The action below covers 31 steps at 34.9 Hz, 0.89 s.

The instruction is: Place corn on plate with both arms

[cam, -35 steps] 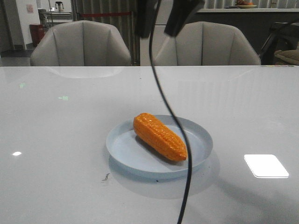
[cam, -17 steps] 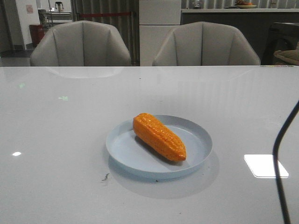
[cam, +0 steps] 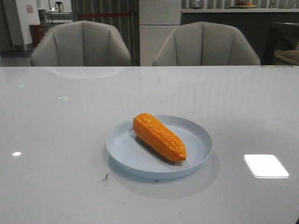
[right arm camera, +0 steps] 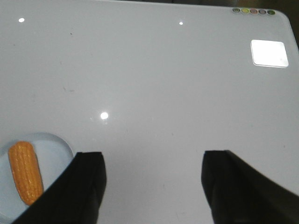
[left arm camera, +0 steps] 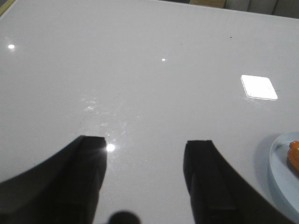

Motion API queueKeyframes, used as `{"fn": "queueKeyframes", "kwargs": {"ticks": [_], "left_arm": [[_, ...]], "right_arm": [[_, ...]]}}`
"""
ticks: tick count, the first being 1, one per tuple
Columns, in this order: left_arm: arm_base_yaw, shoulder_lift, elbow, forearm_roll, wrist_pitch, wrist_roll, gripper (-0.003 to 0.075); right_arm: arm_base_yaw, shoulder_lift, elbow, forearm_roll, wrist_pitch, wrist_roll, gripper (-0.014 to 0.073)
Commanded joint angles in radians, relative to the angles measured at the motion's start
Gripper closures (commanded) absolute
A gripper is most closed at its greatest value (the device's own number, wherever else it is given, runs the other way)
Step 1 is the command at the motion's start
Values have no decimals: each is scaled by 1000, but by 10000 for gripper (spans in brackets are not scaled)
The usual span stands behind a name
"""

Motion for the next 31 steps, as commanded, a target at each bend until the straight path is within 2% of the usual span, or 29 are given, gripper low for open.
{"fn": "queueKeyframes", "kwargs": {"ticks": [1, 7, 15, 31], "left_arm": [[1, -3, -30, -13, -72, 3, 280], [1, -3, -30, -13, -72, 3, 280], [1, -3, -30, -13, -72, 3, 280], [1, -3, -30, -18, -72, 3, 280]], "right_arm": [[-12, -105, 153, 9, -155, -4, 51], [-12, -242, 366, 14, -194, -2, 51], [-12, -370, 565, 21, -221, -2, 51], [-12, -383, 589, 21, -185, -2, 51]]}}
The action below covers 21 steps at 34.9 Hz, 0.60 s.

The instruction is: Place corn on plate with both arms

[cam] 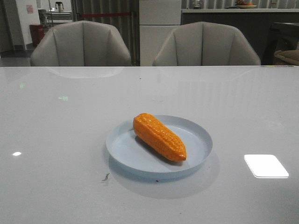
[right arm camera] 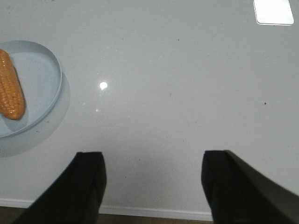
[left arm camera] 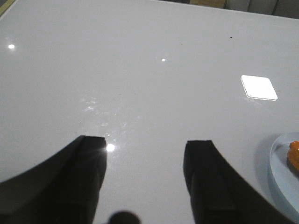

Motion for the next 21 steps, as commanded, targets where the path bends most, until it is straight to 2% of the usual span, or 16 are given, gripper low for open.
{"fn": "queueKeyframes", "kwargs": {"ticks": [1, 17, 21], "left_arm": [[1, -3, -30, -18, -72, 3, 280], [1, -37, -30, -18, -72, 3, 280], [1, -96, -30, 62, -76, 3, 280]], "right_arm": [[-5, -2, -27, 12, -58, -2, 51], [-5, -2, -27, 12, -58, -2, 51], [-5, -2, -27, 12, -58, -2, 51]]}}
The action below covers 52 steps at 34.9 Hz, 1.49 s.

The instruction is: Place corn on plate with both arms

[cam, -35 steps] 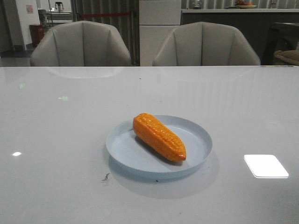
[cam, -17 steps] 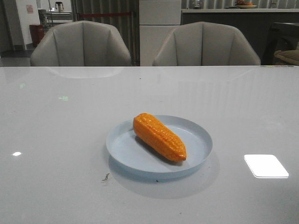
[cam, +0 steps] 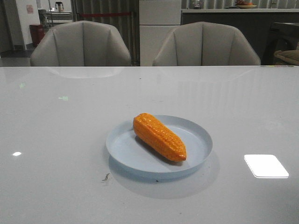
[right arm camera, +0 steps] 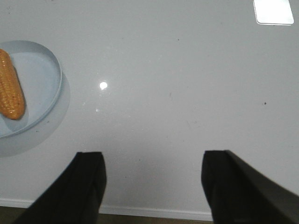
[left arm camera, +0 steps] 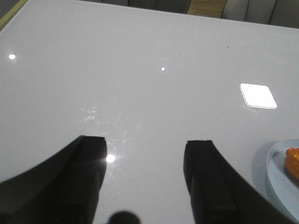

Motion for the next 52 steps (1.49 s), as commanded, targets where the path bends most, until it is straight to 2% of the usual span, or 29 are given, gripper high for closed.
{"fn": "queueKeyframes", "kwargs": {"ticks": [1, 4, 7, 13, 19, 25, 31, 33, 39, 48, 52], "left_arm": [[1, -46, -30, 90, -76, 3, 280], [1, -87, -9, 195, -101, -8, 280], [1, -146, 48, 190, -183, -10, 288], [1, -338, 243, 129, -409, -49, 377], [1, -519, 372, 129, -412, -111, 498], [1, -592, 460, 129, -416, -111, 630], [1, -595, 600, 122, -452, -111, 627], [1, -595, 595, 122, -348, -111, 627], [1, -595, 597, 122, -244, -111, 627], [1, -595, 597, 122, -244, -111, 627], [1, -595, 597, 122, -305, -111, 627]], "right_arm": [[-5, -2, -27, 11, -58, -2, 51], [-5, -2, -27, 11, -58, -2, 51], [-5, -2, -27, 11, -58, -2, 51], [-5, -2, -27, 11, -58, -2, 51], [-5, -2, -27, 11, -58, -2, 51], [-5, -2, -27, 11, -58, -2, 51], [-5, -2, -27, 11, -58, -2, 51], [-5, -2, -27, 11, -58, -2, 51], [-5, -2, -27, 11, -58, -2, 51], [-5, -2, -27, 11, -58, -2, 51], [-5, -2, -27, 11, -58, -2, 51]]}}
